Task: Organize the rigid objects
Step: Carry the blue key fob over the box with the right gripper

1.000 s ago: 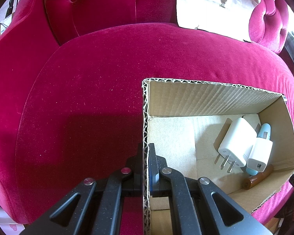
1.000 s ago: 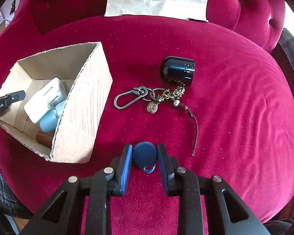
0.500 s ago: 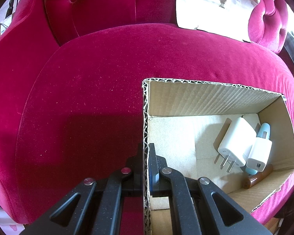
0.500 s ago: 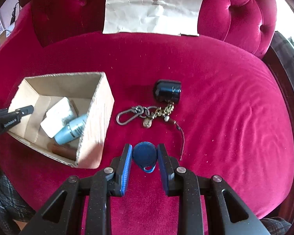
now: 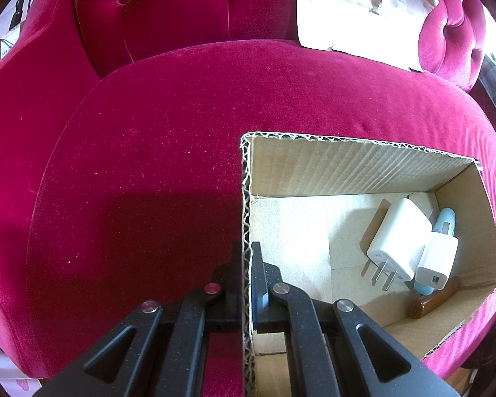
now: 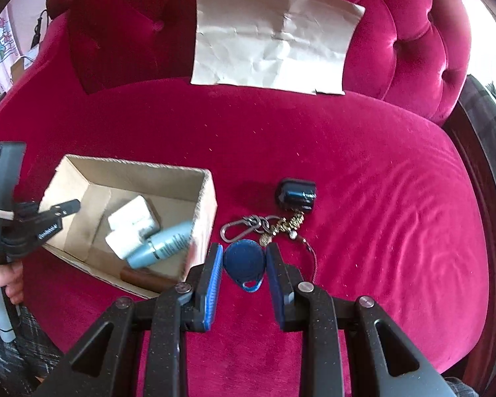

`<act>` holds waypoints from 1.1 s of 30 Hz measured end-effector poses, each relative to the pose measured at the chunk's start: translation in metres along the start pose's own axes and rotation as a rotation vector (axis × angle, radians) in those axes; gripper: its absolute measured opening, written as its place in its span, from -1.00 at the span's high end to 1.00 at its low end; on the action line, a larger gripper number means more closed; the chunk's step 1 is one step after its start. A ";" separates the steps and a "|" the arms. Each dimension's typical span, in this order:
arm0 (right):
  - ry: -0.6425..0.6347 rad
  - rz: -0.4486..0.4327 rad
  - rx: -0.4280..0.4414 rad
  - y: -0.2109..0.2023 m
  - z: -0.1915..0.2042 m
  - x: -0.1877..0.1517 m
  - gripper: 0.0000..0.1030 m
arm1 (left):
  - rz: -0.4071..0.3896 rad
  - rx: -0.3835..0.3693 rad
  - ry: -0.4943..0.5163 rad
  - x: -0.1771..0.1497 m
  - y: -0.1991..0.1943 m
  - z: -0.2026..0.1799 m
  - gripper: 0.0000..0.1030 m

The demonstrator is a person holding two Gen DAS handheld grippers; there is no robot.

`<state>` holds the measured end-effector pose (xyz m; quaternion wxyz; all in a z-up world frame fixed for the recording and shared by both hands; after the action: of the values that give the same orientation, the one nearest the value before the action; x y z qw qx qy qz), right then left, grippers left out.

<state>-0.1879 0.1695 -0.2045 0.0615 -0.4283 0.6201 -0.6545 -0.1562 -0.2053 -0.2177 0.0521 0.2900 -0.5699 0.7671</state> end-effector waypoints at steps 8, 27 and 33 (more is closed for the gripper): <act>-0.031 -0.030 0.019 -0.009 0.016 0.014 0.46 | 0.002 -0.002 -0.004 0.005 0.002 0.017 0.95; -0.111 -0.044 0.103 0.004 0.071 0.037 0.46 | 0.002 0.001 -0.008 0.009 0.002 0.029 0.95; -0.116 -0.036 0.120 0.013 0.084 0.040 0.46 | 0.002 0.002 -0.009 0.008 0.001 0.027 0.95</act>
<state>-0.1649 0.0783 -0.2077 0.1109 -0.4722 0.5674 -0.6654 -0.1528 -0.2325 -0.2092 0.0484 0.2929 -0.5696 0.7664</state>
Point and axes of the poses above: each gripper's, at about its wrist camera, not at the fingertips, and y roughly the way its jaws point, z to its left, x to its top, the point moved 1 cm from there along y, roughly the way its jaws point, and after that the axes turned 9 degrees about -y, right-handed, at the moved point
